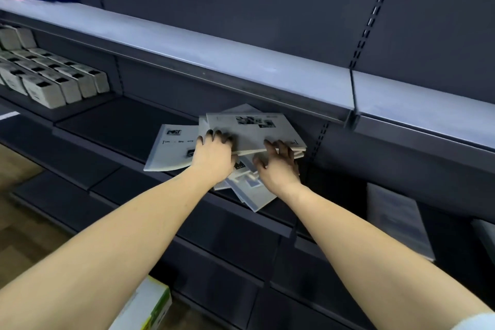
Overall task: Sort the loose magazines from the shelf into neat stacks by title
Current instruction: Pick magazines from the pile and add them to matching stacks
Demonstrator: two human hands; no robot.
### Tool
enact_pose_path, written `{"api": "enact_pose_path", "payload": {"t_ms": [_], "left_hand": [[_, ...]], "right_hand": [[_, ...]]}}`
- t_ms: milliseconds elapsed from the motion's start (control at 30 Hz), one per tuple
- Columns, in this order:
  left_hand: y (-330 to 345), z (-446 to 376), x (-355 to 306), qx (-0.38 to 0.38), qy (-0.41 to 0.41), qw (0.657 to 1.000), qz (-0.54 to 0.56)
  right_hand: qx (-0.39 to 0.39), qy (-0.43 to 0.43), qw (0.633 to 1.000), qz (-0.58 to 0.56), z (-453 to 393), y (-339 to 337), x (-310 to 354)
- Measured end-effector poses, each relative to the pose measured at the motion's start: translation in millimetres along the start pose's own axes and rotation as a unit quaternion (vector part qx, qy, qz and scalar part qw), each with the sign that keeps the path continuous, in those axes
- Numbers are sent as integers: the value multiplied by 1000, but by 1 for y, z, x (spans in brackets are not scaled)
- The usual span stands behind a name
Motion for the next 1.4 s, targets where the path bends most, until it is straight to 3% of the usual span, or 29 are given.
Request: {"api": "enact_pose_path", "payload": {"t_ms": [133, 367, 500, 933, 1033, 1167, 1267, 1400], "left_hand": [[5, 1, 32, 14, -3, 1000, 7], [15, 2, 60, 15, 18, 998, 62], [17, 3, 72, 20, 10, 996, 83], [37, -11, 93, 73, -34, 996, 38], [38, -16, 82, 88, -30, 995, 23], [36, -22, 64, 84, -32, 995, 33], [36, -22, 54, 85, -28, 995, 50], [33, -17, 47, 76, -19, 995, 55]], "right_hand": [[-3, 12, 1000, 15, -9, 14, 30], [37, 123, 991, -28, -31, 31, 55], [19, 157, 986, -44, -38, 37, 63], [-18, 44, 991, -129, -39, 28, 20], [-25, 13, 995, -95, -37, 19, 6], [-82, 120, 985, -93, -26, 9, -18], [-87, 224, 963, -123, -16, 10, -27], [-92, 291, 942, -137, -9, 9, -31]]}}
Point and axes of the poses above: each hand's wrist, its own z-axis away from the middle knuckle, its own y-axis out of the palm, x = y × z, the point moved 5 cm from there along -z, towards the middle knuckle, and after that the axes turned 13 degrees about y, right-handed, at the moved point
